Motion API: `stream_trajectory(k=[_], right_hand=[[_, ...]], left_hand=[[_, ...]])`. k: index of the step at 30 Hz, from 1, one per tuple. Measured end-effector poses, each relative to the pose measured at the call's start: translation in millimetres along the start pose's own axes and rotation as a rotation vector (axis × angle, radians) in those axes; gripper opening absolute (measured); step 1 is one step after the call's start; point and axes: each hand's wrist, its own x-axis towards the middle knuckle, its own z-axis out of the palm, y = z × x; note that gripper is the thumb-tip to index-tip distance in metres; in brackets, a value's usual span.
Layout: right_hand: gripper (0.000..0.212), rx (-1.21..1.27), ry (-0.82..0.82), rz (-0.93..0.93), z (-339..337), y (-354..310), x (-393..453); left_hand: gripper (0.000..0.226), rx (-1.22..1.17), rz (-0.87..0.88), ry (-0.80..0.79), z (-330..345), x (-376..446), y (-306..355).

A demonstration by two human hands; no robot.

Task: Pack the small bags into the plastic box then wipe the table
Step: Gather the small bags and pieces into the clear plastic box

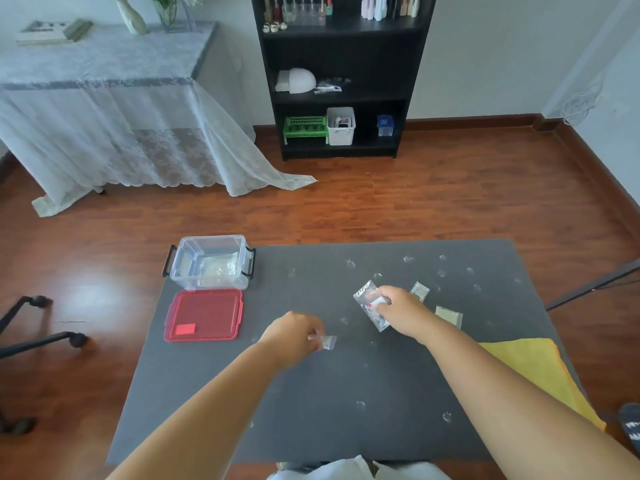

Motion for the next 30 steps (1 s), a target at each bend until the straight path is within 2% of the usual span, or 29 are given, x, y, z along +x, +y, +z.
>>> stream_trajectory(k=[4,9,13,16,22,25,27,30], right_hand=[[0.037,0.029,-0.056,-0.097,12.3,-55.1,15.3],[0.051,-0.009,-0.122,-0.271,36.7,-145.0,33.3],[0.039,-0.058,0.022,-0.491,64.0,-218.2,43.5],[0.031,-0.098,0.081,-0.552,88.3,-250.8,55.0],[0.041,-0.269,-0.014,-0.411,130.0,-264.7,84.0],[0.058,-0.281,-0.090,-0.405,137.0,-260.5,91.0],[0.066,-0.231,-0.050,-0.420,135.3,-255.1,93.0],[0.061,-0.152,0.099,-0.459,127.6,-241.6,94.3]], left_hand=[[0.008,-0.145,-0.026,0.141,-22.5,-18.7,-26.6],[0.022,-0.126,0.008,0.333,-55.8,-42.5,-61.0],[0.023,-0.106,0.024,0.492,-82.1,-58.3,-86.1],[0.017,-0.102,-0.004,0.582,-97.1,-66.2,-103.5],[0.008,-0.052,-0.048,0.733,-112.2,-72.8,-137.2],[0.004,-0.015,-0.069,0.800,-117.8,-68.8,-150.7],[0.002,-0.018,-0.094,0.825,-124.4,-62.0,-158.4],[0.002,-0.034,-0.148,0.845,-137.2,-46.0,-165.7]])
